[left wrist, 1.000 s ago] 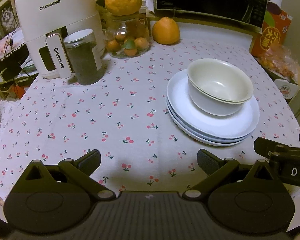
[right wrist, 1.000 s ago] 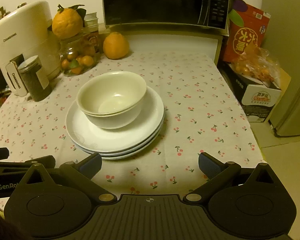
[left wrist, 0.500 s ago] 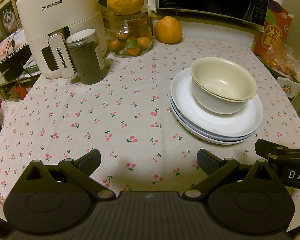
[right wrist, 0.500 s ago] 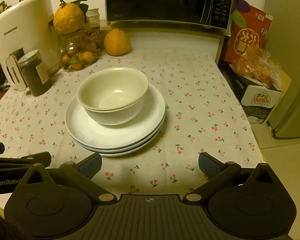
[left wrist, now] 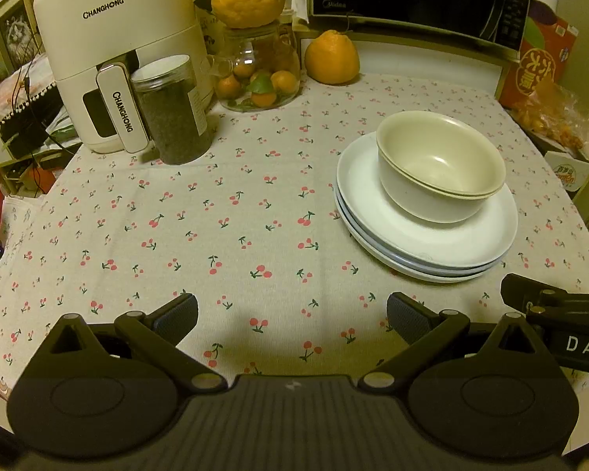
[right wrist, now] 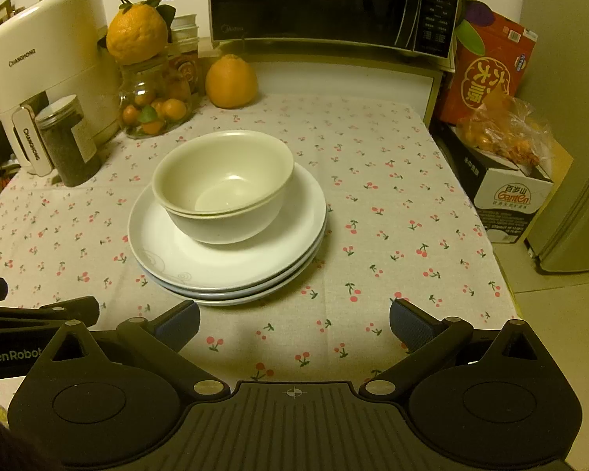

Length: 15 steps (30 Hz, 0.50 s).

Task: Organize plates and bowls

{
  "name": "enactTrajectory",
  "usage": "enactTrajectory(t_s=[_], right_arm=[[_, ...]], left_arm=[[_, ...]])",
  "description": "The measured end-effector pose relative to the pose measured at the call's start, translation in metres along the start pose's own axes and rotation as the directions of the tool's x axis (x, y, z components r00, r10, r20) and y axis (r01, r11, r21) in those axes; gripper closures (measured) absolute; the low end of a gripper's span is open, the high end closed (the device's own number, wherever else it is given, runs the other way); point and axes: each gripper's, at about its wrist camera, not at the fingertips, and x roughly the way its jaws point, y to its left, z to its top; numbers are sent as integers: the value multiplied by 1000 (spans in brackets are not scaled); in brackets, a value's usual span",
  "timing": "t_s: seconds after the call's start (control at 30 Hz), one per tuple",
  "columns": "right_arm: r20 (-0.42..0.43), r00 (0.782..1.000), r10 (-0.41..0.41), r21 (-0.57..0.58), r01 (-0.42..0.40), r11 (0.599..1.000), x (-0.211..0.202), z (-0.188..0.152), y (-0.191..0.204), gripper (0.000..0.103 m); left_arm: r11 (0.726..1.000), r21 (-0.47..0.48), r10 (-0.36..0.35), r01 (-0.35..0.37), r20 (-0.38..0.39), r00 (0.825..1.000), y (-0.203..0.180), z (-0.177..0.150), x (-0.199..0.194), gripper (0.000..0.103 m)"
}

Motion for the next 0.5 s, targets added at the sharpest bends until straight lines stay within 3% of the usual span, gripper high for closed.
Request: enactTrajectory(t_s=[0.4, 0.47, 0.5], right_arm=[[-1, 1000, 0, 1, 0, 1000, 0, 0, -2, 0], [5, 1000, 17, 32, -17, 999, -1, 0, -9, 0], [14, 998, 63, 99, -64, 993, -3, 3, -19, 0]], left_arm=[[1000, 4, -9, 9, -9, 1000, -1, -1, 1, 0], [995, 40, -94, 97, -64, 994, 2, 6, 7, 4], [978, 55, -194, 203, -129, 972, 9, 13, 15, 4]])
